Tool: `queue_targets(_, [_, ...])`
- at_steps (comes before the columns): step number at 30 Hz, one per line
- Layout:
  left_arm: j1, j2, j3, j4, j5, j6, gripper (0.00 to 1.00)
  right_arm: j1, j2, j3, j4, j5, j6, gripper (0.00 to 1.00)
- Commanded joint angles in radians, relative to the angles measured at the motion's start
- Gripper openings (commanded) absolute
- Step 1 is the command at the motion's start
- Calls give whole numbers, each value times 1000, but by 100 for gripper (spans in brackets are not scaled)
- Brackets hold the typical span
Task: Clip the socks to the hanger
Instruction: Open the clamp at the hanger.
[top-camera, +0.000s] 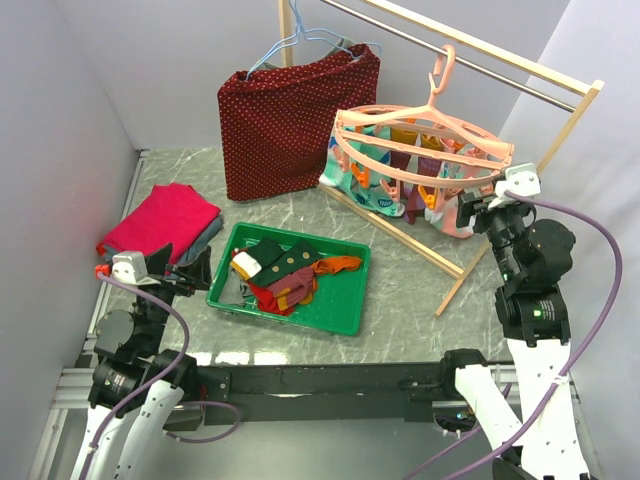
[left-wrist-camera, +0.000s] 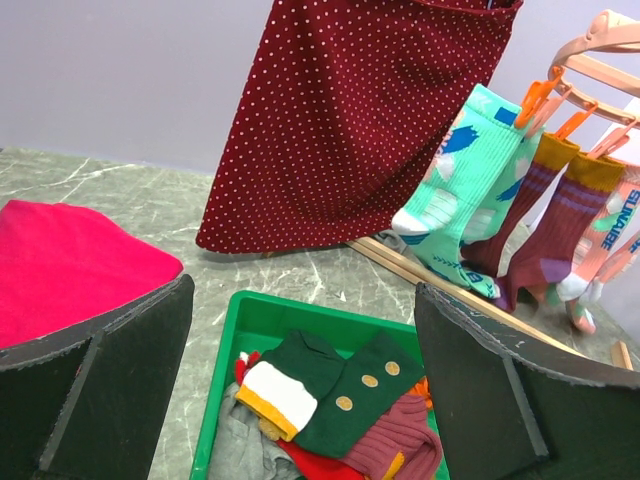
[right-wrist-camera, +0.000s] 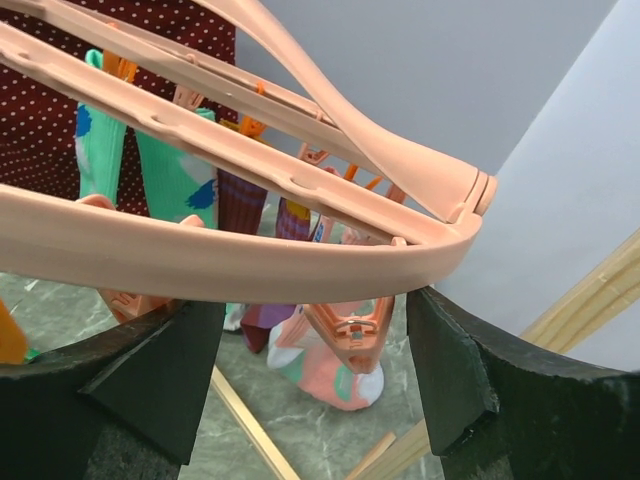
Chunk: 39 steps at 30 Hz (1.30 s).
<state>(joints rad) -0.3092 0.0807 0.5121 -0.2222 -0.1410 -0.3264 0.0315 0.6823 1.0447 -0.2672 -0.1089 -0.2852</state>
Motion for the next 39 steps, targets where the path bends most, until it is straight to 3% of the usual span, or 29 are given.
queue_targets(1, [-2, -4, 2, 30, 15, 16, 96, -8, 10, 31, 28, -54, 1, 76])
queue_targets(6, [-2, -6, 0, 30, 17, 16, 96, -12, 10, 28, 20, -83, -11, 65])
queue_targets(10, [-4, -6, 0, 30, 17, 16, 96, -10, 0, 23, 16, -86, -20, 46])
queue_targets(13, [-5, -6, 0, 32, 26, 16, 96, -12, -3, 17, 16, -94, -16, 37])
queue_targets(21, [-7, 1, 0, 38, 66, 20, 96, -10, -20, 15, 14, -141, 56, 27])
queue_targets(25, [-8, 2, -9, 70, 153, 36, 96, -12, -26, 21, 8, -152, 130, 19])
queue_targets(33, [-13, 71, -6, 78, 185, 20, 96, -12, -50, -20, 25, -121, 388, 0])
queue_targets(39, [-21, 198, 25, 29, 146, -30, 96, -10, -69, -67, 57, -103, 515, 0])
